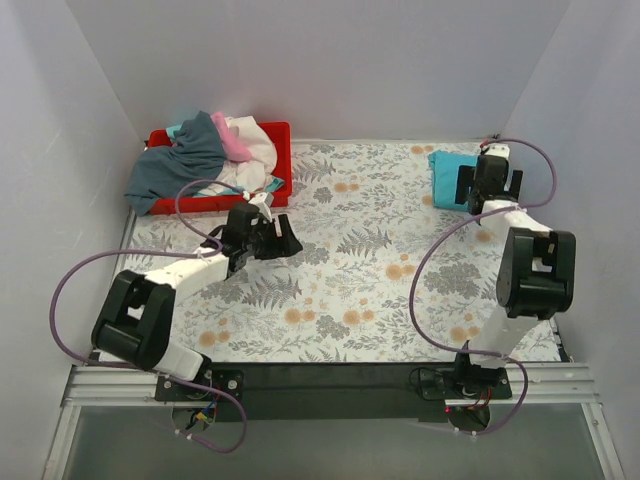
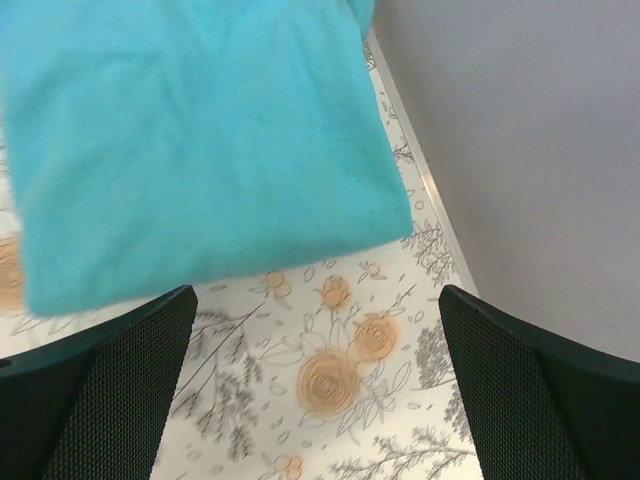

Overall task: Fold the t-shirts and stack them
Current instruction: Neatly place the folded tshirt to the corner

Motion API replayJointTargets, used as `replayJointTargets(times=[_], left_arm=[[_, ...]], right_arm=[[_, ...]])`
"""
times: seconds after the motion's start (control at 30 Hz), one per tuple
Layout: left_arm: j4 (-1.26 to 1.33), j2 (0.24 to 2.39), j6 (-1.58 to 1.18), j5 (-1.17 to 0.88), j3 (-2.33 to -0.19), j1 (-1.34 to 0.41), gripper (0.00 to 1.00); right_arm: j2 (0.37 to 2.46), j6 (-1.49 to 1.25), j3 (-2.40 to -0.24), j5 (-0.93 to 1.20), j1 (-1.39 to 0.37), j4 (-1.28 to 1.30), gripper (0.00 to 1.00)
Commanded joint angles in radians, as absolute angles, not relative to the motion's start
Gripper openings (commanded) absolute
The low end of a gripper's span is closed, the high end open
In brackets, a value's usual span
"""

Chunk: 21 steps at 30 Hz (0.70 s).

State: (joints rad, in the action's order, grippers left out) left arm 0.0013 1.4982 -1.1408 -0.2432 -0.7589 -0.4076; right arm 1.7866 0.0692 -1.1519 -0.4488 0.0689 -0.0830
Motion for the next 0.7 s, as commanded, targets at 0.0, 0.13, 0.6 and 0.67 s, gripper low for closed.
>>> replayJointTargets(times=[0.0, 0.13, 0.6, 0.67], left_arm=[[0.089, 1.413, -1.157, -0.204, -0.713, -0.402, 0.64], [0.094, 1.347, -1.163, -0.184, -0.700, -0.403, 0.65], [0.175, 1.094, -1.206, -0.035, -0.583, -0.405, 0.65], [0.172, 1.082, -1.210, -0.019, -0.580, -0.403, 0.66]], right_arm=[[1.631, -0.055, -1.038, -0.388, 0.042, -0.204, 0.98], [1.461, -0.130, -0.909, -0.304, -0.052, -0.167, 0.98], [1.071, -0.210, -0.648, -0.225, -0.333, -0.002, 0.98], [1.022, -0.207, -0.621, -0.221, -0.337, -0.002, 0.98]])
